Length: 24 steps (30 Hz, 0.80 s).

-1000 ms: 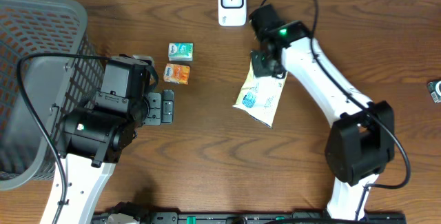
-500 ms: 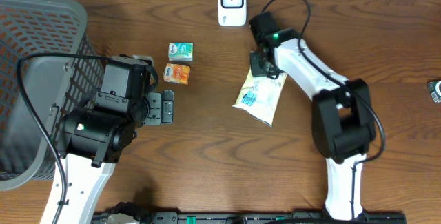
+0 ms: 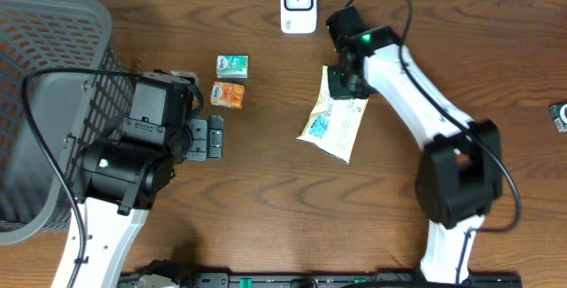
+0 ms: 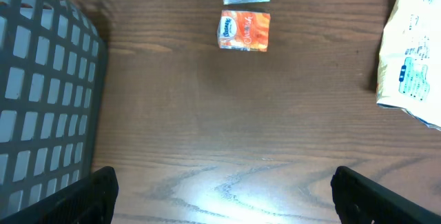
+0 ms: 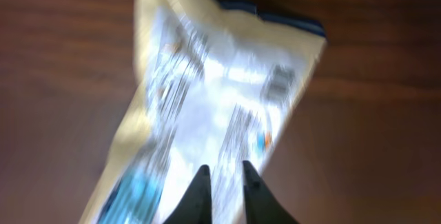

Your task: Scan the item barcode

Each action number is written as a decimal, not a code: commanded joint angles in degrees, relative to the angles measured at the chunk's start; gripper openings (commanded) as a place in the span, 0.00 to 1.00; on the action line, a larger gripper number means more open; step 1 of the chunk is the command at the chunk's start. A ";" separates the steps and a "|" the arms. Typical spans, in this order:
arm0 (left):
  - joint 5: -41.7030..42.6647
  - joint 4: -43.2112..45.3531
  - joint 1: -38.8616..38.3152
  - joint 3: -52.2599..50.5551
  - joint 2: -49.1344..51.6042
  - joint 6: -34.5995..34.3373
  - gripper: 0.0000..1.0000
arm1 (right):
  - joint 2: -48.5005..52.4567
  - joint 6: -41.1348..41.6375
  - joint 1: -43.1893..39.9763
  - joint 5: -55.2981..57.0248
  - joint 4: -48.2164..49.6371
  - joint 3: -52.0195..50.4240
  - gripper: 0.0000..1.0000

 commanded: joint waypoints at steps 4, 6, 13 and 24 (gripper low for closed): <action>-0.35 -0.31 -0.02 0.74 0.22 0.07 0.98 | -1.92 -0.46 3.89 -5.97 -5.70 -1.73 0.08; -0.35 -0.31 -0.02 0.74 0.22 0.07 0.98 | -1.84 -0.39 5.20 -5.73 -4.70 -4.20 0.03; -0.35 -0.31 -0.02 0.74 0.22 0.07 0.98 | -1.77 1.40 8.52 -5.07 4.70 -15.56 0.07; -0.35 -0.31 -0.02 0.74 0.22 0.07 0.98 | -2.16 1.62 8.07 -7.32 4.35 -16.65 0.01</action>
